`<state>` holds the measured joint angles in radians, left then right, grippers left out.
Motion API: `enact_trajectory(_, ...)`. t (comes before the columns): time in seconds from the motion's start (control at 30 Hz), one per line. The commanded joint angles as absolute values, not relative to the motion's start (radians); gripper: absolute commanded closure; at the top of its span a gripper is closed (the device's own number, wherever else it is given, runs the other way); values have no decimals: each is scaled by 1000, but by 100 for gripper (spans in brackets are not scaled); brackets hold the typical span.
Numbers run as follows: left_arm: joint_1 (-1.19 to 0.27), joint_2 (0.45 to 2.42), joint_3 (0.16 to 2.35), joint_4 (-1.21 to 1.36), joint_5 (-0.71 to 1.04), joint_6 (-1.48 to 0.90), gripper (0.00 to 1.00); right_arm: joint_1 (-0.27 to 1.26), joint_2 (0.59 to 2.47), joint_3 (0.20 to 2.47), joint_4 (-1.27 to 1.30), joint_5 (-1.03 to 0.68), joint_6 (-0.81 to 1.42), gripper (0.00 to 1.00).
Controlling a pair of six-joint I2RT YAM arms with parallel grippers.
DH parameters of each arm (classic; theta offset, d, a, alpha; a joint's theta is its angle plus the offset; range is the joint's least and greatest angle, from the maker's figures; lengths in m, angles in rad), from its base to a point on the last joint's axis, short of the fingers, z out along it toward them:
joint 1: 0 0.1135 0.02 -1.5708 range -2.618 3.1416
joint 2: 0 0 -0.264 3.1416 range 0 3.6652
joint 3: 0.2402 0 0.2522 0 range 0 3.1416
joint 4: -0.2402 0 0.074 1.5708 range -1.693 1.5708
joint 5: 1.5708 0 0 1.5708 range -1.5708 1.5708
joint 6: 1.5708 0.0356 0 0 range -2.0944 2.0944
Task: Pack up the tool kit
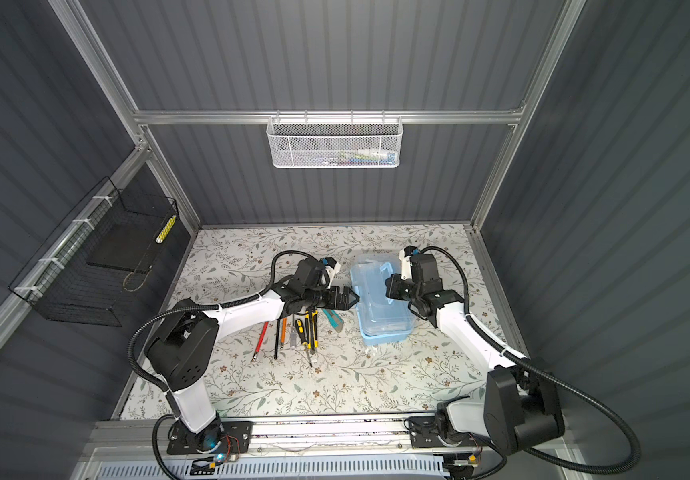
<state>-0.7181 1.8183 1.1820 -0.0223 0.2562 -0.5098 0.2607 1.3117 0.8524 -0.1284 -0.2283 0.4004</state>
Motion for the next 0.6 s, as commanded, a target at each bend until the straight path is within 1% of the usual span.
enact_trajectory(0.0, -713, 1816, 1219, -130, 168, -511, 1, 261, 1286, 851, -96, -217, 388, 100)
enact_trajectory(0.13, -711, 1804, 1225, -221, 79, -494, 1, 261, 1271, 856, -105, -207, 382, 100)
enact_trajectory(0.33, -690, 1800, 1215, -287, 55, -494, 1, 260, 1269, 859, -113, -204, 380, 100)
enact_trajectory(0.4, -688, 1786, 1210, -262, 82, -483, 1, 261, 1272, 860, -112, -210, 380, 100)
enact_trajectory(0.47, -693, 1750, 1188, -179, 138, -475, 1, 260, 1275, 861, -111, -212, 380, 100)
enact_trajectory(0.57, -723, 1701, 1158, -96, 132, -443, 1, 261, 1278, 862, -112, -213, 379, 100)
